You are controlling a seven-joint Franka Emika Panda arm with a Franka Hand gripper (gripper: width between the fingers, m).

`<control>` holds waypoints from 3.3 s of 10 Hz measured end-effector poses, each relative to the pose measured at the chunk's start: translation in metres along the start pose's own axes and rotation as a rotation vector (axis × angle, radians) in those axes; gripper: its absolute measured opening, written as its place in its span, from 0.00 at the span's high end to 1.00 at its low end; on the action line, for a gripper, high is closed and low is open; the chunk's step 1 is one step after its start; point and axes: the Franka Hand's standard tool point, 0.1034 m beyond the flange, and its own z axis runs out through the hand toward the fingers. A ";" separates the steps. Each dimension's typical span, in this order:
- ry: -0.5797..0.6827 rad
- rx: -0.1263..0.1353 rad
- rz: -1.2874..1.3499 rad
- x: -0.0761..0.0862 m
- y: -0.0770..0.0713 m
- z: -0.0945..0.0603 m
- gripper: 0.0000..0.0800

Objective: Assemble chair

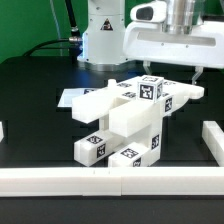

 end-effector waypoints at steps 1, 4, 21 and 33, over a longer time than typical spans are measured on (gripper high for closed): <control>0.000 0.000 -0.001 0.000 0.000 0.000 0.19; -0.008 -0.011 -0.044 -0.002 0.003 0.005 0.19; -0.022 -0.066 -0.103 0.008 0.012 0.045 0.64; -0.089 0.064 -0.066 0.032 0.029 -0.086 0.64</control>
Offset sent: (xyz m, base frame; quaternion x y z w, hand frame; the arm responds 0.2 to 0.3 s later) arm -0.0041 -0.0169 -0.0140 -0.0423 0.0078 -0.0943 0.9946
